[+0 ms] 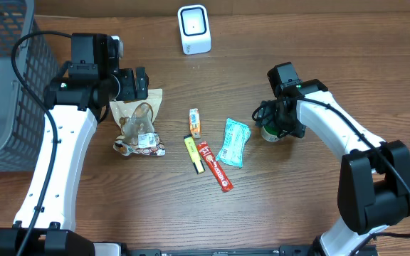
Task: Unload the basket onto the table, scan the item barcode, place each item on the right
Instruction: 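Lift the green jar slightly with the right gripper and hold, then raise the green jar and swing it toward the white scanner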
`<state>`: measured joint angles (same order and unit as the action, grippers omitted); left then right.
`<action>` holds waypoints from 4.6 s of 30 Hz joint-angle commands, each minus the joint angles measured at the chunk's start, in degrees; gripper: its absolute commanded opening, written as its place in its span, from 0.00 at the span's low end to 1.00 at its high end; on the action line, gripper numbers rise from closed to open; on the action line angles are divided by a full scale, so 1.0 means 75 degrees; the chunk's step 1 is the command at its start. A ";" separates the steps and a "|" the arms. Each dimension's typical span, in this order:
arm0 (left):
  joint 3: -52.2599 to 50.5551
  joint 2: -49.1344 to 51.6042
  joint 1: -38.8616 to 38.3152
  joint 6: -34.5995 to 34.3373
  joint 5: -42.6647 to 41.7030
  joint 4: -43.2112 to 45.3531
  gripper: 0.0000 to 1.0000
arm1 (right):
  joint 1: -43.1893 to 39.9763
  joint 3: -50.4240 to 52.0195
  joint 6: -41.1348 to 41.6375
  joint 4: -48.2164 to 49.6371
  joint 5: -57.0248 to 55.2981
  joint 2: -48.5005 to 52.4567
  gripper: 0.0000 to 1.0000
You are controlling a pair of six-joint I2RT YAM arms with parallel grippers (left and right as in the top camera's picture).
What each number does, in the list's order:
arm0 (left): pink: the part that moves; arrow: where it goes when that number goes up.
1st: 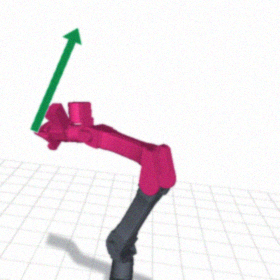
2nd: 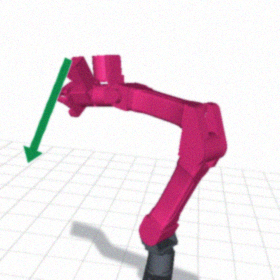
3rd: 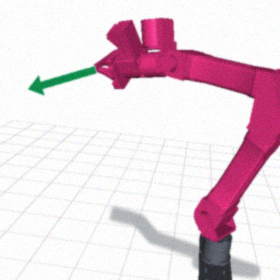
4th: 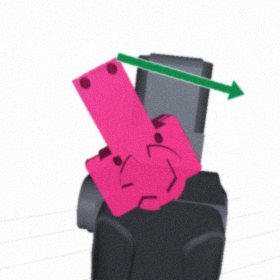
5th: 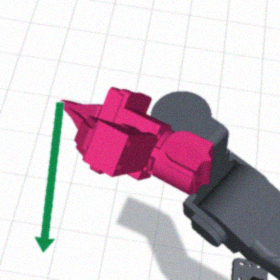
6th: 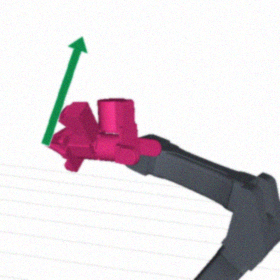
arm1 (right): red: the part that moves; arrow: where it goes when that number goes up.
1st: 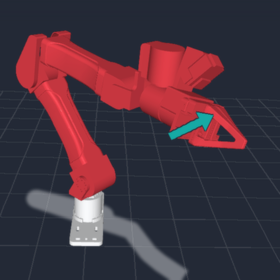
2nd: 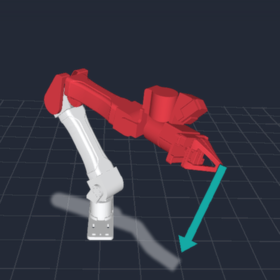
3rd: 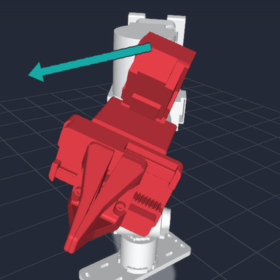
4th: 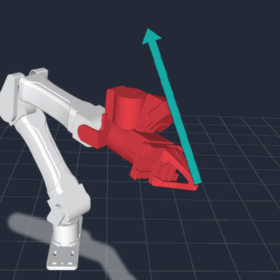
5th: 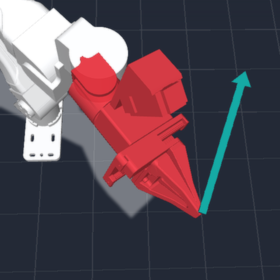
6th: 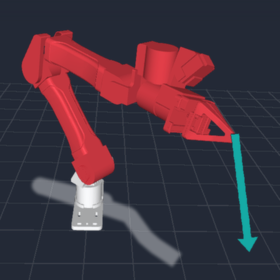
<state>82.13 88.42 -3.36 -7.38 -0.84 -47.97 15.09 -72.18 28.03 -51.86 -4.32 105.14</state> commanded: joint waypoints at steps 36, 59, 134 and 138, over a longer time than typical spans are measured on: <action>0.0044 0.0052 -0.0009 -0.0050 -0.0029 0.0026 1.00 | 0.0035 0.0495 -0.0052 0.0478 0.0020 0.0064 0.80; 0.0044 0.0050 -0.0009 -0.0050 -0.0029 0.0026 1.00 | -0.0073 0.0052 -0.0052 -0.0111 0.0659 0.0032 0.38; 0.0044 0.0052 -0.0009 -0.0050 -0.0029 0.0026 1.00 | 0.1023 -0.1384 0.2457 -0.2162 0.5531 0.0038 0.14; 0.0044 0.0050 -0.0009 -0.0050 -0.0029 0.0026 1.00 | 0.1020 -0.1384 0.2390 -0.1524 0.4639 0.0038 0.11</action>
<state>82.13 88.42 -3.36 -7.38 -0.82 -47.97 22.59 -81.47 46.50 -65.45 37.15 105.75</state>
